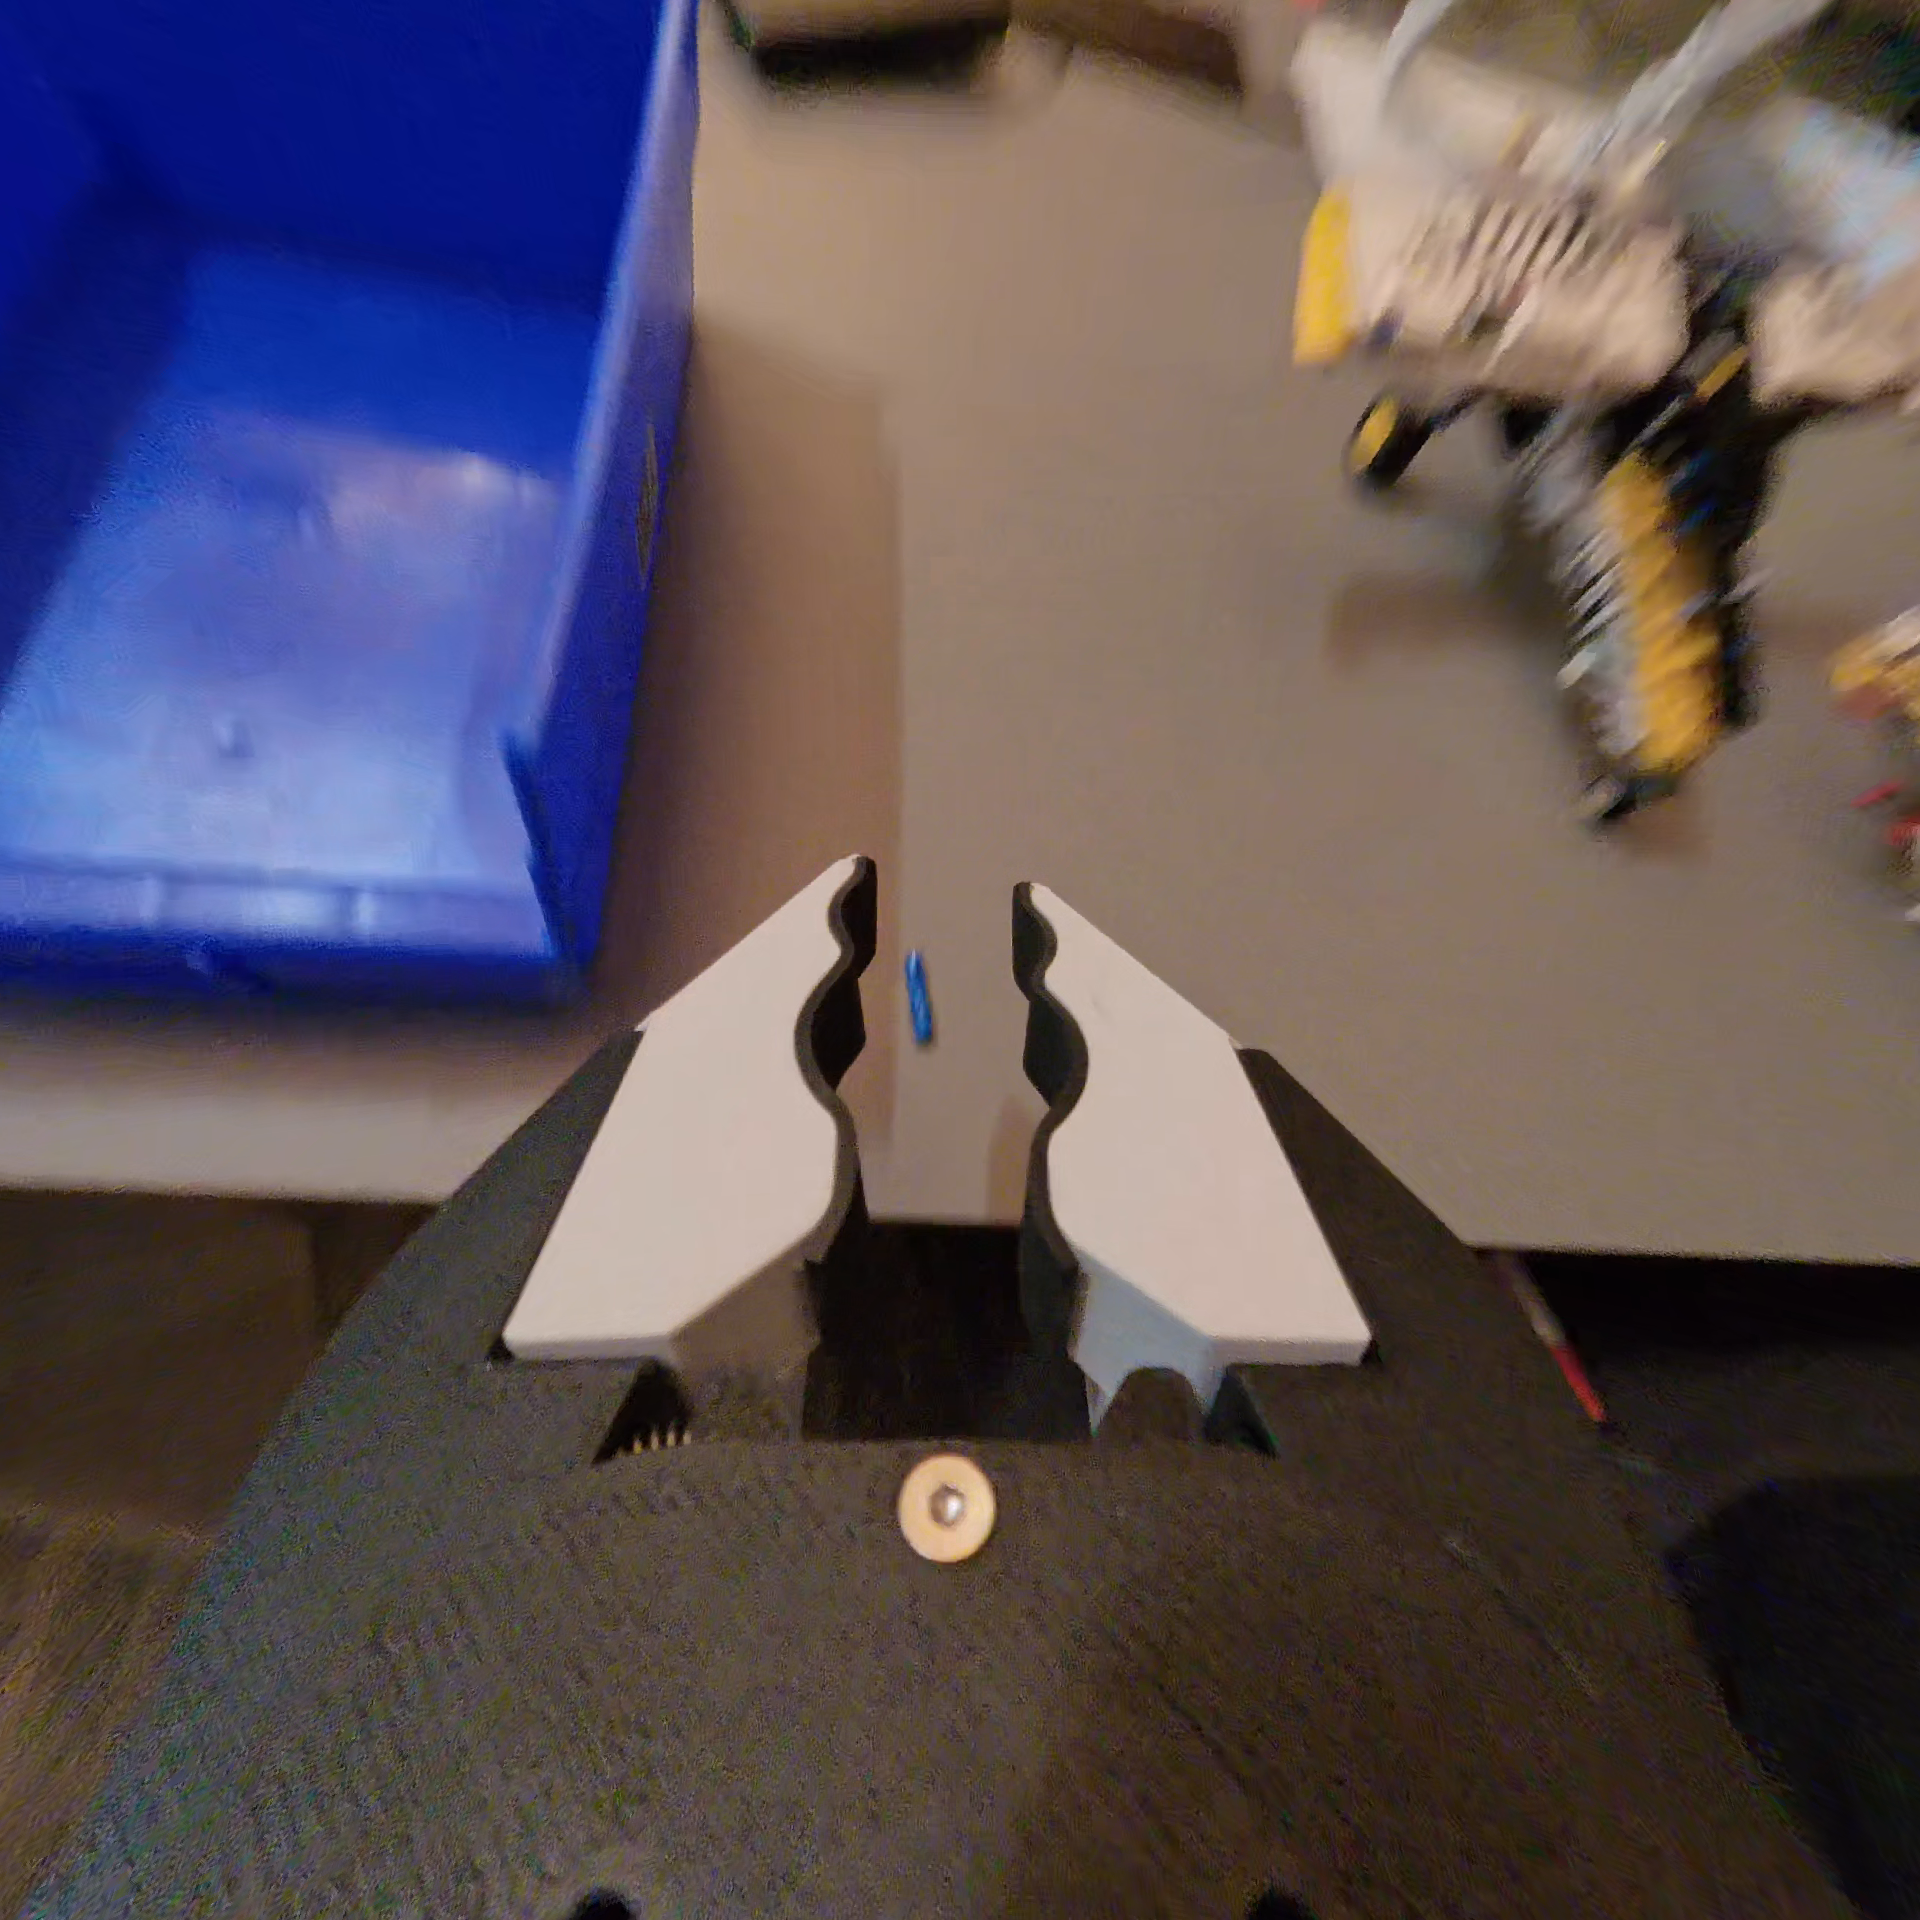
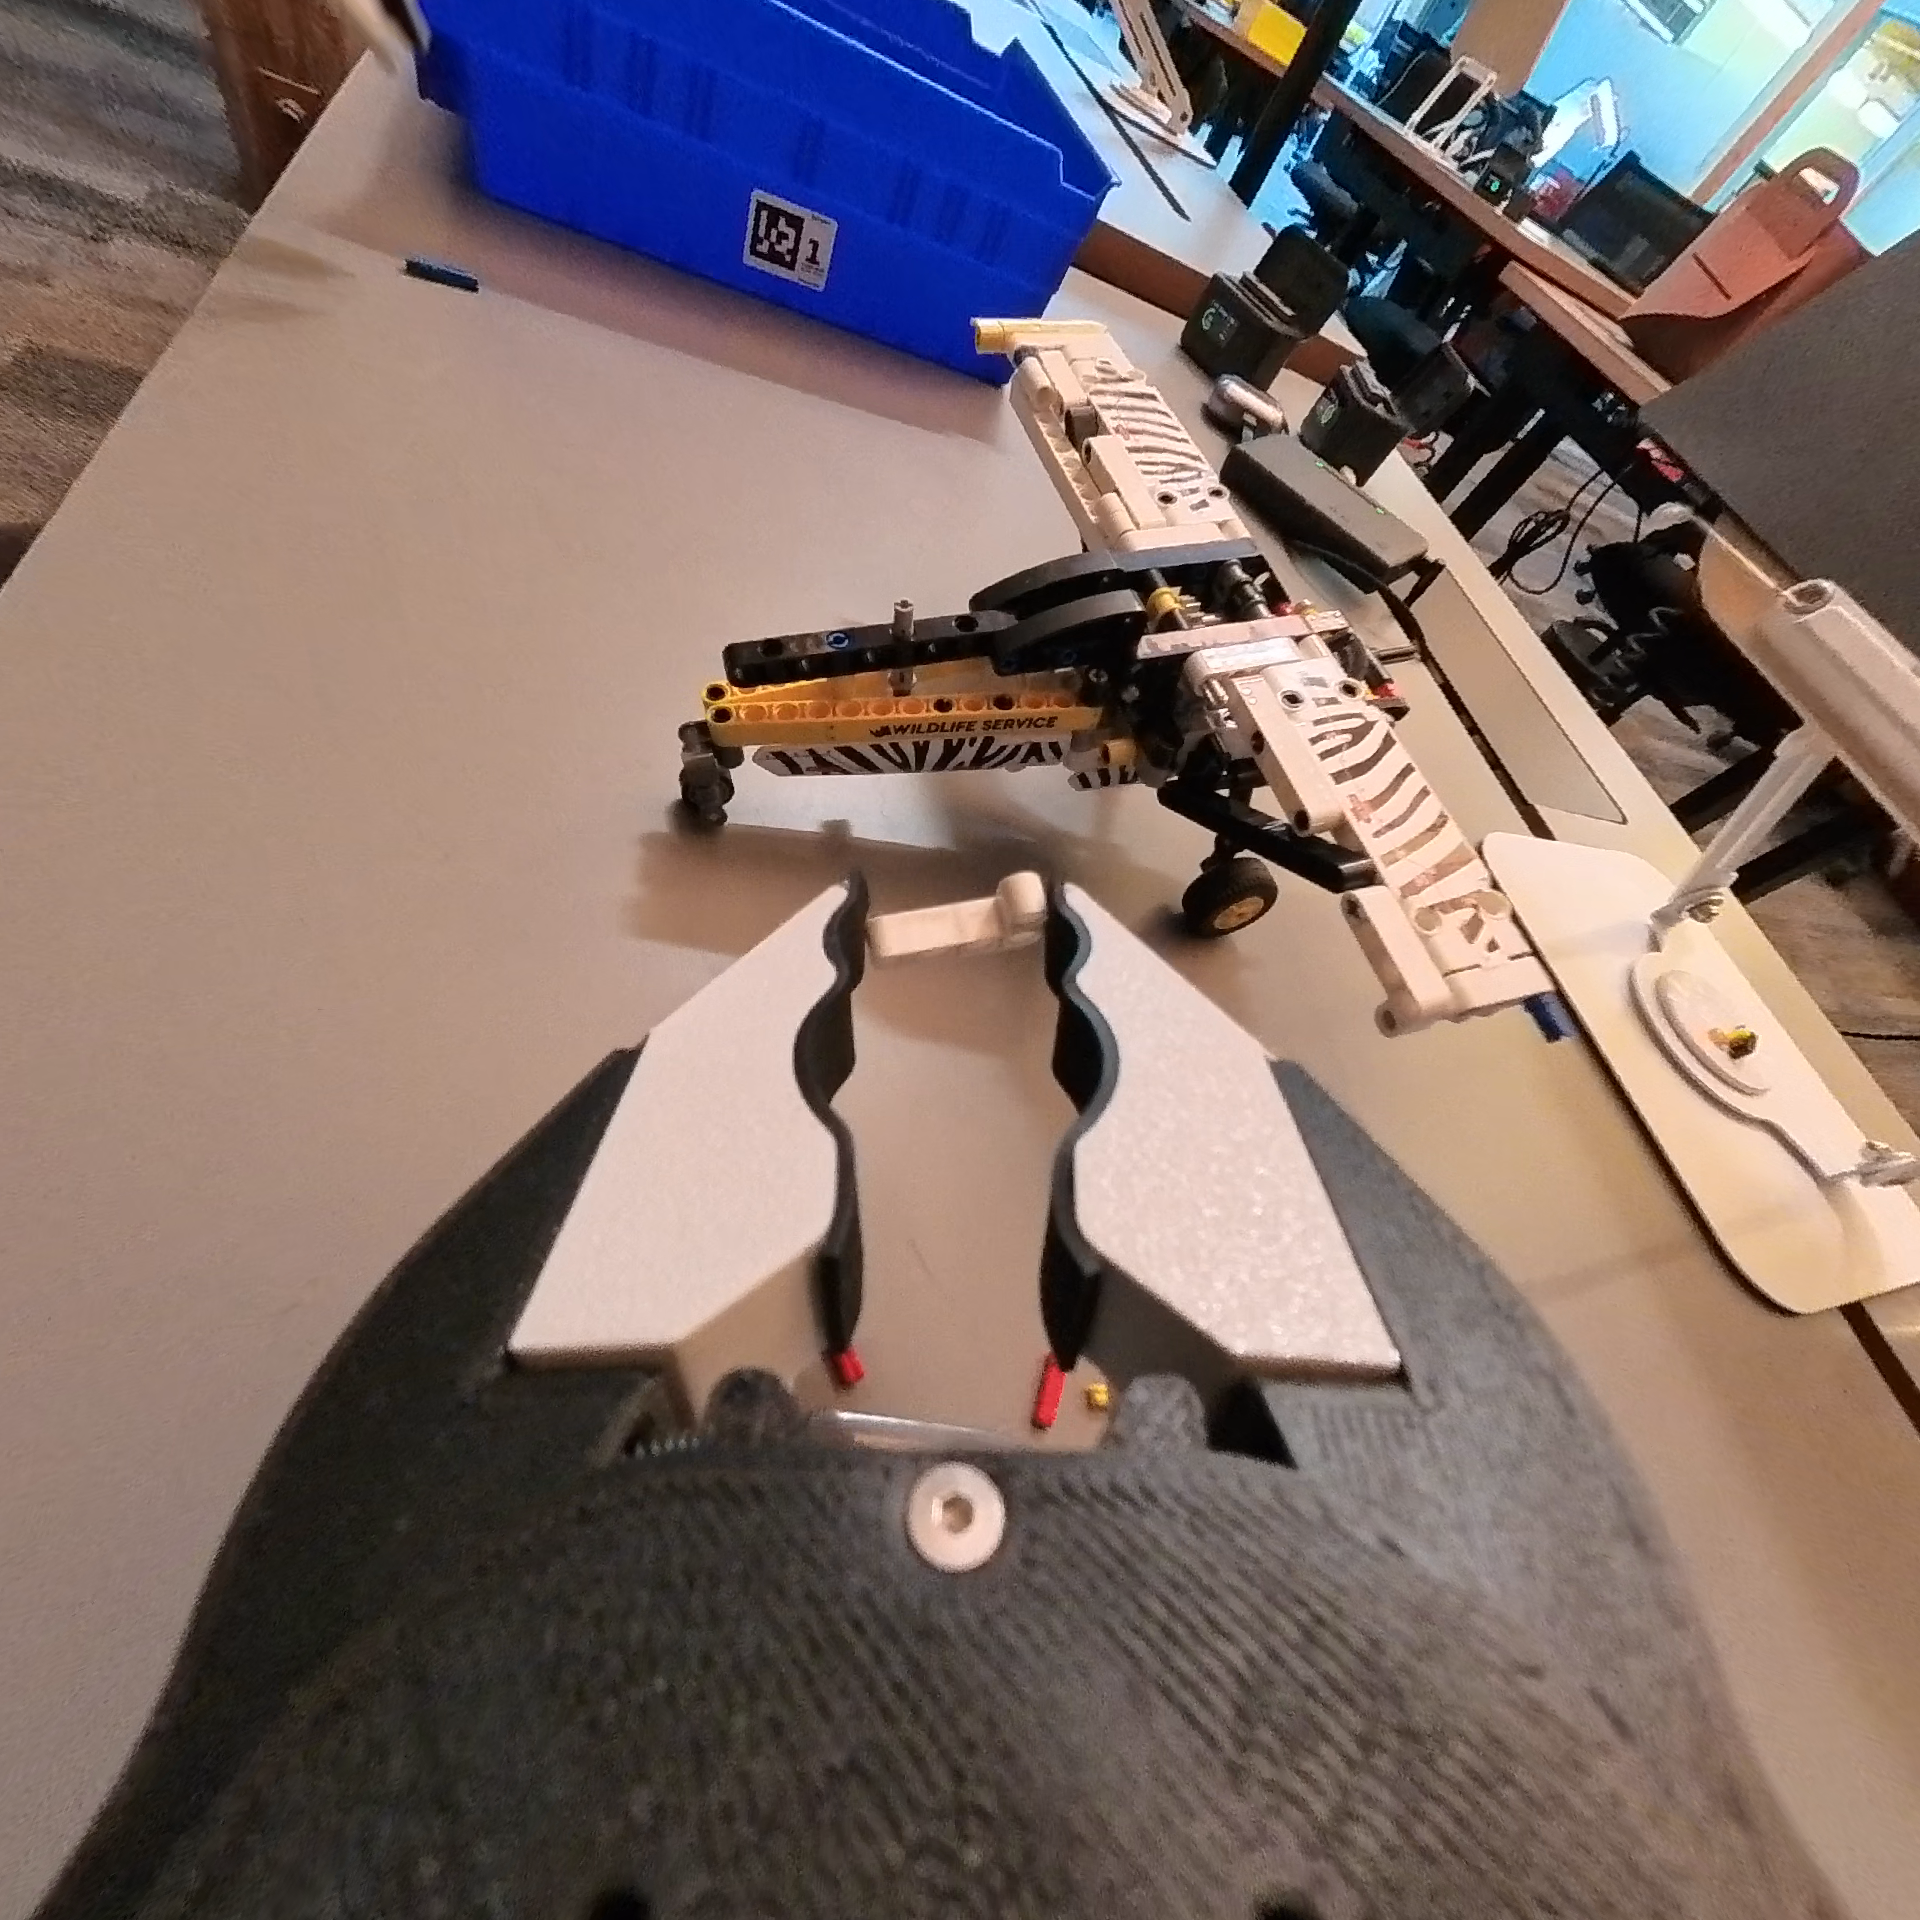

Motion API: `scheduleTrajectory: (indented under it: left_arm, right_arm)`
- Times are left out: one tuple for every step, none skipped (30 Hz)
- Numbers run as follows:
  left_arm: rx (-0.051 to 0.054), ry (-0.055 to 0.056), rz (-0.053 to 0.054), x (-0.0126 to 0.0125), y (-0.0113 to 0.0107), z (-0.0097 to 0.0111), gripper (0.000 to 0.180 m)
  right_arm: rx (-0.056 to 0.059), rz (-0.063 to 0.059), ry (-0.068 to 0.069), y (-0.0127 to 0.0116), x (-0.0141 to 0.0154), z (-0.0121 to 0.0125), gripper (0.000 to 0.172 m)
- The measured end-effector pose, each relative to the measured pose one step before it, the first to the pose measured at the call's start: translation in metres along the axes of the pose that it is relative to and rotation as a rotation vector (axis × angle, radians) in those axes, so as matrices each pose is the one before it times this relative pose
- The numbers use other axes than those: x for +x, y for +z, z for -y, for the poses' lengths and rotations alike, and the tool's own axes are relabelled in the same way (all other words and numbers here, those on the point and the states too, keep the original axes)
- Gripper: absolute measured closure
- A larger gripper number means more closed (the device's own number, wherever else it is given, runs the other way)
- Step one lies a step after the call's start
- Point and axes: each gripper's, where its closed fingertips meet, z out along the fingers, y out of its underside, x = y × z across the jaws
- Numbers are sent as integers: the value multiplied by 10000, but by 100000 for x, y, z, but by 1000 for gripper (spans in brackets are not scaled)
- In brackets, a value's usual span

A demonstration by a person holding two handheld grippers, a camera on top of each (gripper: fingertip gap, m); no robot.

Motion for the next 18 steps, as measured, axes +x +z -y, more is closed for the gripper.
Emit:
scheduleTrajectory:
  left_arm:
    - [-568,155,319,-263,724,-1884,157]
    - [-404,118,294,-217,757,-1432,157]
    - [-266,72,154,-20,669,-963,157]
    - [-153,31,-16,185,510,-554,157]
    - [-44,-31,-75,214,349,-208,157]
    - [71,-74,-136,220,219,91,156]
    - [88,-90,-111,153,185,162,155]
    - [-61,-5,8,-31,192,-62,155]
    - [-193,105,242,-370,202,-291,156]
    - [-193,160,309,-456,195,-335,156]
    - [-109,164,155,-186,170,-241,156]
    - [70,93,-25,90,102,9,157]
    - [97,-2,-93,188,41,73,161]
    - [32,-6,-142,241,60,9,165]
    - [49,12,-163,278,35,49,177]
    - [30,3,-81,175,23,50,177]
    - [-6,60,14,39,4,28,177]
    - [44,93,12,98,-37,111,178]
  right_arm:
    - [-4,8,38,58,3,-44,138]
    - [26,12,38,50,-15,38,138]
    - [37,9,33,38,-18,49,138]
    - [16,-7,19,30,-4,30,138]
    - [-18,-26,-5,32,9,-29,138]
    - [-40,-38,-26,37,28,-56,138]
    - [-34,-44,-39,7,28,-21,138]
    - [-11,-48,-42,-12,44,17,139]
    - [12,-51,-33,-38,58,72,139]
    - [18,-61,-19,-51,117,73,139]
    - [-11,-98,-22,-90,195,2,138]
    - [-59,-175,-33,-166,362,-70,138]
    - [-93,-300,-22,-250,619,-148,138]
    - [-118,-431,22,-361,903,-204,138]
    - [-134,-524,100,-458,1162,-261,138]
    - [-178,-655,228,-533,1485,-415,138]
    - [-238,-724,356,-553,1728,-601,138]
    - [-239,-704,443,-546,1827,-728,138]
